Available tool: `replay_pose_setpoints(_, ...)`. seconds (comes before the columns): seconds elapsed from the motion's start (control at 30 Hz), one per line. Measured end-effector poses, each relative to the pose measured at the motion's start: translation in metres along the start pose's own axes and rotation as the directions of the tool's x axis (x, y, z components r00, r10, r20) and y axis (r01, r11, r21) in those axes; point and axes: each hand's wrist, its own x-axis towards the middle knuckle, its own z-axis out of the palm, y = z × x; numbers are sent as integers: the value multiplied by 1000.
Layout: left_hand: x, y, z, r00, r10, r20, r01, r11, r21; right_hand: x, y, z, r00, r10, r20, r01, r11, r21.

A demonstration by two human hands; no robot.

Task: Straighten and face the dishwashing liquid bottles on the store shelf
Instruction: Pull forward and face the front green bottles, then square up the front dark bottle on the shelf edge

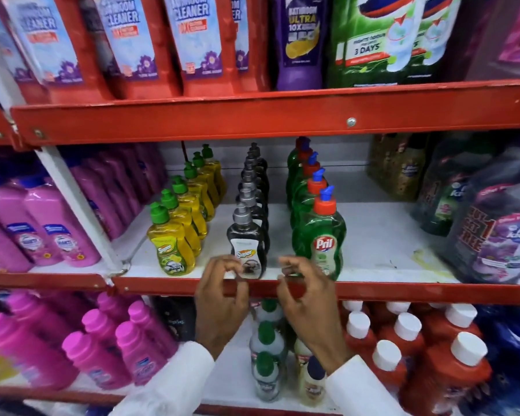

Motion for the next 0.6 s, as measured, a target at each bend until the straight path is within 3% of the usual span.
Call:
replay_pose_setpoints(0.07, 11, -16, -9, 996, -86, -9, 86, 996, 16, 8, 1, 20, 995, 39, 90, -34, 998, -62)
replay_pose_setpoints(0.17, 22, -36, -14, 973, -159, 169, 145, 985, 96, 22, -1, 36, 982, 78, 171, -58, 991, -120)
replay_pose_setpoints(0.3, 32, -41, -14, 936, -65, 347, 41, 996, 76, 31, -5, 43, 975, 95, 199, -61, 983, -171)
replay_pose_setpoints(0.6, 43, -64, -16, 897, -139, 420, 166, 986, -29, 33, 0, 47, 970, 182, 164, -142, 963, -228)
